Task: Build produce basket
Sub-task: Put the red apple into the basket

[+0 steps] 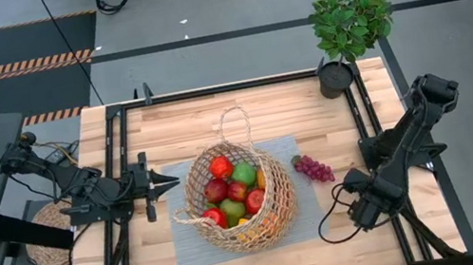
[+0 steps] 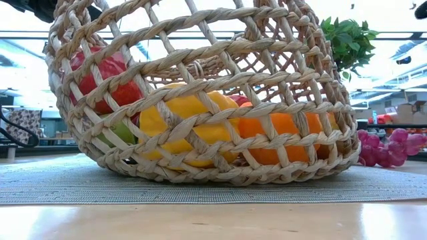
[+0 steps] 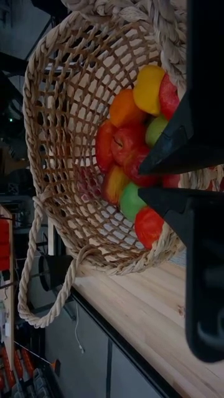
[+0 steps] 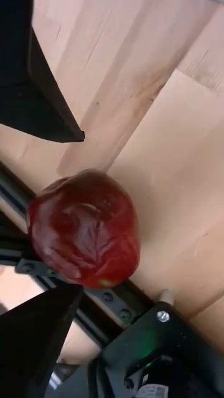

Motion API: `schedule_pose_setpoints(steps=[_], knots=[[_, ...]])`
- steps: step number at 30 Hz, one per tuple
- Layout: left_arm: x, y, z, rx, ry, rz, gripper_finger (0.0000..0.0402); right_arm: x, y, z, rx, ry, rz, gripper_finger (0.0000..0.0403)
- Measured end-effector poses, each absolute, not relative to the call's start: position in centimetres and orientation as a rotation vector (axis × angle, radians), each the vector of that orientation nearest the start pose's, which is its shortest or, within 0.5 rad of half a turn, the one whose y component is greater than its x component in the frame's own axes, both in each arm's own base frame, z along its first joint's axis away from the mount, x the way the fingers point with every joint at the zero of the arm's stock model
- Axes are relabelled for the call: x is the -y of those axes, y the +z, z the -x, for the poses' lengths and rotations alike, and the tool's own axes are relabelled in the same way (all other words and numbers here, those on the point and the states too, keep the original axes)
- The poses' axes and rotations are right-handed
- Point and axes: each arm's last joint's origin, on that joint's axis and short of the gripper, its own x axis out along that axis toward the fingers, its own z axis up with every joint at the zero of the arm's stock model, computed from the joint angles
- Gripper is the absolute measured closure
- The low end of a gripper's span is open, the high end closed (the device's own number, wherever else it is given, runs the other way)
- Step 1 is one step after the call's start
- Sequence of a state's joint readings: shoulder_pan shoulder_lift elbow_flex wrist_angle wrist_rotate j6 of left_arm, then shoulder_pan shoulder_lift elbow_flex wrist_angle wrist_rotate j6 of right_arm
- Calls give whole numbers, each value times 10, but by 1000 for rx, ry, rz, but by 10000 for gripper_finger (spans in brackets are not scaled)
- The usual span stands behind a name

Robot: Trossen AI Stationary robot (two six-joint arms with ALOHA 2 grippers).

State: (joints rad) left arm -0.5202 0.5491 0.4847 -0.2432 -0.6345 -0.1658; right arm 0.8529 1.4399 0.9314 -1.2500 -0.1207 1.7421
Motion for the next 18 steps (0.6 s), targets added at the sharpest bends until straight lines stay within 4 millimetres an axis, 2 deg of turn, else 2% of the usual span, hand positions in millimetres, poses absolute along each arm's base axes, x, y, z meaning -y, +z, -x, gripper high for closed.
schedule_pose_setpoints(steps=[6,13,18], knots=[[50,258,-121,-248,134,-4,353,-168,197,-124,-1547,-868,-596,17],[50,258,-121,-248,134,-4,353,-166,175,-113,-1521,-923,-645,17],[50,258,-121,-247,134,-3,353,-164,172,-110,-1515,-956,-647,17]])
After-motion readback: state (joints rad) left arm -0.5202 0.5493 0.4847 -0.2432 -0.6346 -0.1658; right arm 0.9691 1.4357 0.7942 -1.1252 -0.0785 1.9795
